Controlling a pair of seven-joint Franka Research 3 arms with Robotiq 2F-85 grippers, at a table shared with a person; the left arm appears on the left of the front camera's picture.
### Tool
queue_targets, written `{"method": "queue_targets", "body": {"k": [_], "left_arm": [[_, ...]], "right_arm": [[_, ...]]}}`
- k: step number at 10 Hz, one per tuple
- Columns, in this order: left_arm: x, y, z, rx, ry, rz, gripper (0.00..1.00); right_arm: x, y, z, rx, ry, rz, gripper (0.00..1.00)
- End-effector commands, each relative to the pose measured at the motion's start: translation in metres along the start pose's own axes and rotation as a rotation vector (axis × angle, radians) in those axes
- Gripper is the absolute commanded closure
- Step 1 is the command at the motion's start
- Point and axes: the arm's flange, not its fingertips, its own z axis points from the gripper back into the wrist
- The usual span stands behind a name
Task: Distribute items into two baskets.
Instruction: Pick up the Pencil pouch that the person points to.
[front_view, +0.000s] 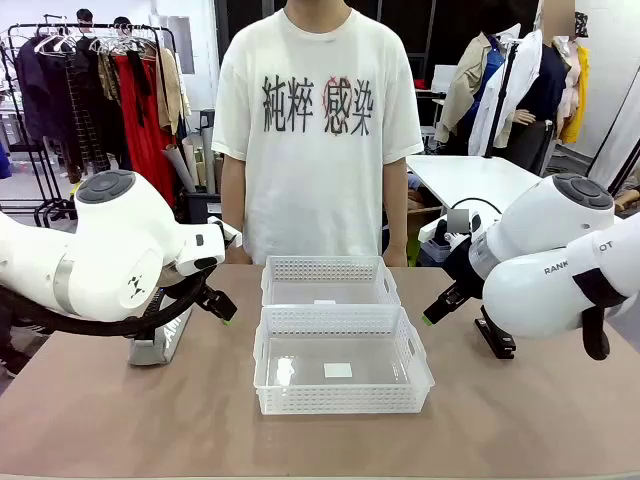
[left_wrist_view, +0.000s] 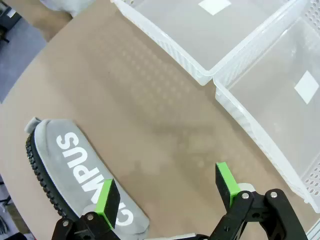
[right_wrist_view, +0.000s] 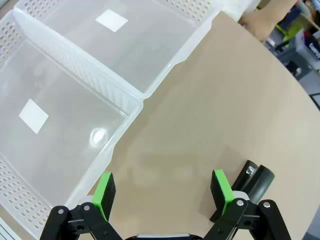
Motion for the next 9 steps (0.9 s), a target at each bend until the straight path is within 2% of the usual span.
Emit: {"method": "queue_targets", "body": {"k": [1, 9], "left_arm": [[0.0001, 0.0, 0.0002, 0.0, 0.0, 0.0, 0.0], [0.0001, 0.0, 0.0002, 0.0, 0.0, 0.0, 0.0]], "right_arm": [[0.0, 0.0, 0.0, 0.0, 0.0, 0.0, 0.0], [0.0, 0.0, 0.0, 0.0, 0.0, 0.0, 0.0]]}}
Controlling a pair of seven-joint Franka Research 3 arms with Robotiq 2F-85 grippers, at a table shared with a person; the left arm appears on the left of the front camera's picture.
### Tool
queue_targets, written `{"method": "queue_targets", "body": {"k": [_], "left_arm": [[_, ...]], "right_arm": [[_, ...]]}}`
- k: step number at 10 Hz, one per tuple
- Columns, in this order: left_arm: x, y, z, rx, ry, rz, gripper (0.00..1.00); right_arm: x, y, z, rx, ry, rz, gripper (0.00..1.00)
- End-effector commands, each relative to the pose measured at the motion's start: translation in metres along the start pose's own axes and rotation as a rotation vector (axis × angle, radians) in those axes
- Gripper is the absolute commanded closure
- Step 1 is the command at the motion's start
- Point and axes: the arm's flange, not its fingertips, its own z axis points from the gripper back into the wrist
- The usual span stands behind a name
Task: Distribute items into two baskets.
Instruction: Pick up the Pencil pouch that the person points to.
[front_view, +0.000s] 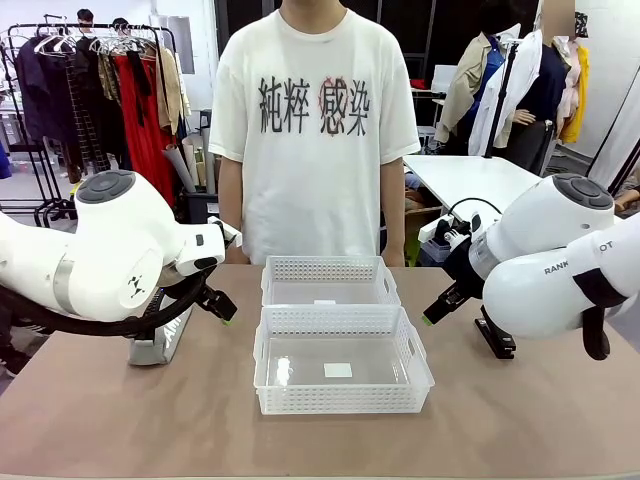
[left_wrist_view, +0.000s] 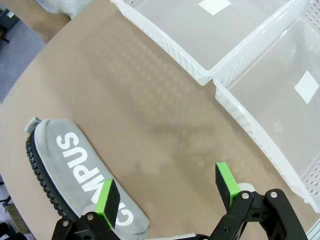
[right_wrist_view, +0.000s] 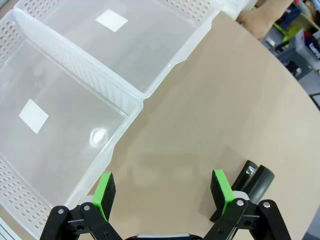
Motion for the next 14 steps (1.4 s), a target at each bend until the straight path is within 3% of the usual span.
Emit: {"method": "queue_targets", "body": {"k": [1, 11, 14], "left_arm": [[0.0, 0.0, 0.0, 0.0, 0.0, 0.0, 0.0], [0.0, 0.0, 0.0, 0.0, 0.0, 0.0, 0.0], [0.01, 0.005, 0.028, -0.076, 0.053, 0.037, 0.0]], "right_arm": [[0.0, 0.0, 0.0, 0.0, 0.0, -0.001, 0.0], [0.0, 0.0, 0.0, 0.0, 0.0, 0.0, 0.0], [0.016, -0.004, 0.029, 0.113, -0.028, -0.092, 0.0]]}}
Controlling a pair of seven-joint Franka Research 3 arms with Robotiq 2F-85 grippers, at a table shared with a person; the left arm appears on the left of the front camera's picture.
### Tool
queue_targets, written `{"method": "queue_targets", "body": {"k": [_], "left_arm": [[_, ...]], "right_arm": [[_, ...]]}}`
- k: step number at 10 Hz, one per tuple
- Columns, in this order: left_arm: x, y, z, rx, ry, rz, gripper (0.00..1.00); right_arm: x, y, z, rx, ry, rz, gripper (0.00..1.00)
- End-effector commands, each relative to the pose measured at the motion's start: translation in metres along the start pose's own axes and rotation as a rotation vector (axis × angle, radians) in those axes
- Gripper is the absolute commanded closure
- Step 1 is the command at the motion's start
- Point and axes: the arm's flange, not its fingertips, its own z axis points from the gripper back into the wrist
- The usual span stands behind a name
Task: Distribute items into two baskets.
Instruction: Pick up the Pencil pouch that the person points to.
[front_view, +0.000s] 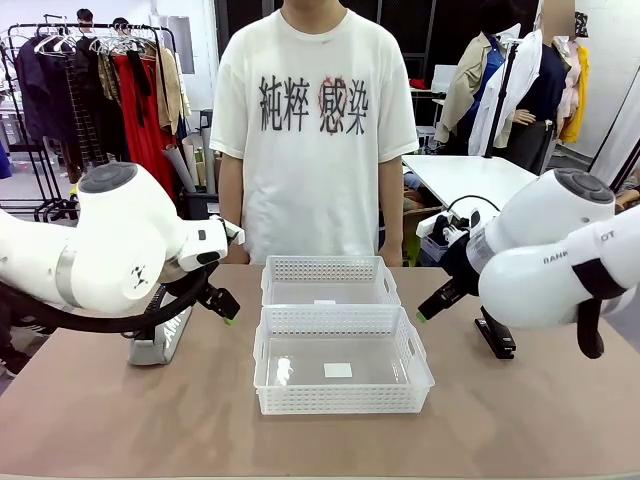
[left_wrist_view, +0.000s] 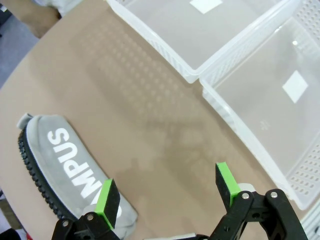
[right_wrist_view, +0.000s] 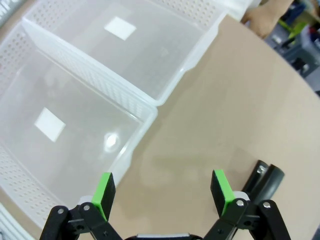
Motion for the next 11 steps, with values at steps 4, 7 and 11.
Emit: {"method": "queue_targets", "body": {"k": [4, 7, 11], "left_arm": [[0.019, 0.02, 0.056, -0.189, 0.137, 0.067, 0.0], [0.037, 0.04, 0.066, -0.41, 0.103, 0.18, 0.0], [0.043, 0.04, 0.077, -0.443, 0.077, 0.234, 0.0]], "right_arm": [[0.038, -0.02, 0.055, 0.229, 0.05, -0.134, 0.0], [0.053, -0.04, 0.066, 0.436, 0.041, -0.264, 0.0], [0.054, -0.038, 0.077, 0.491, 0.029, -0.321, 0.0]]}}
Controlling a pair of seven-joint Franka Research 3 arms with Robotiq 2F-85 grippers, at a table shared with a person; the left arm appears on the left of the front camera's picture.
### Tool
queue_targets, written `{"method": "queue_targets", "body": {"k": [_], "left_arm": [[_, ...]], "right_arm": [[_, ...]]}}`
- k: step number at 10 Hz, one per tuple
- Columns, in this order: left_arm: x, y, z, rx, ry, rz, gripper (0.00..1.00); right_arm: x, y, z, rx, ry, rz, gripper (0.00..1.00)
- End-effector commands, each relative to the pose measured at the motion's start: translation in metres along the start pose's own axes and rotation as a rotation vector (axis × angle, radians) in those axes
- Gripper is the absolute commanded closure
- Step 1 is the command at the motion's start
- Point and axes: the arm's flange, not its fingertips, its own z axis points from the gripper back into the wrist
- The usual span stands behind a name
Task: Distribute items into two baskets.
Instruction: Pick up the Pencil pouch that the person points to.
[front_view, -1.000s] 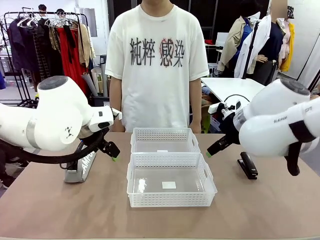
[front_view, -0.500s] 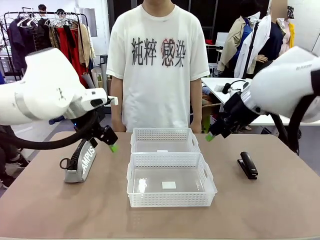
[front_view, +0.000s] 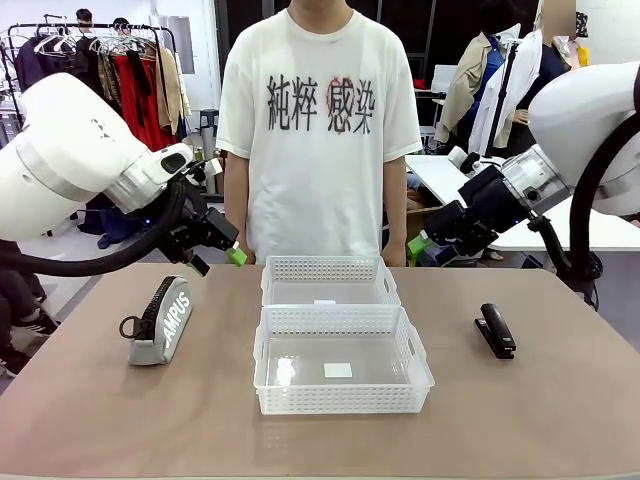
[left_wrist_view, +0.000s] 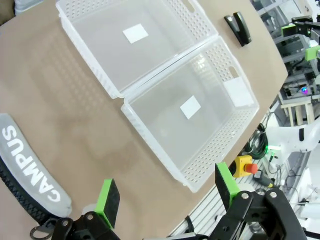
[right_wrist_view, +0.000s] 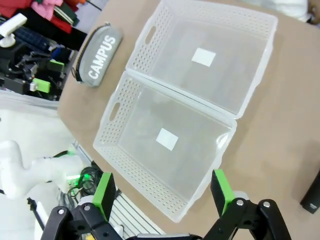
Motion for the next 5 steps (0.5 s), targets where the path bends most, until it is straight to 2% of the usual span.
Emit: {"method": "queue_targets", "body": {"k": [1, 4, 5], "left_arm": [[-0.005, -0.004, 0.0, 0.031, 0.025, -0.029, 0.0], [-0.001, -0.003, -0.003, 0.021, 0.011, -0.012, 0.0], [0.005, -0.003, -0.001, -0.102, 0.059, 0.078, 0.0]], "right_arm": [[-0.001, 0.009, 0.001, -0.032, 0.009, 0.032, 0.0], [-0.001, 0.006, -0.002, -0.026, 0.009, 0.018, 0.0], [0.011, 0.006, -0.001, 0.087, 0.008, -0.079, 0.0]]}}
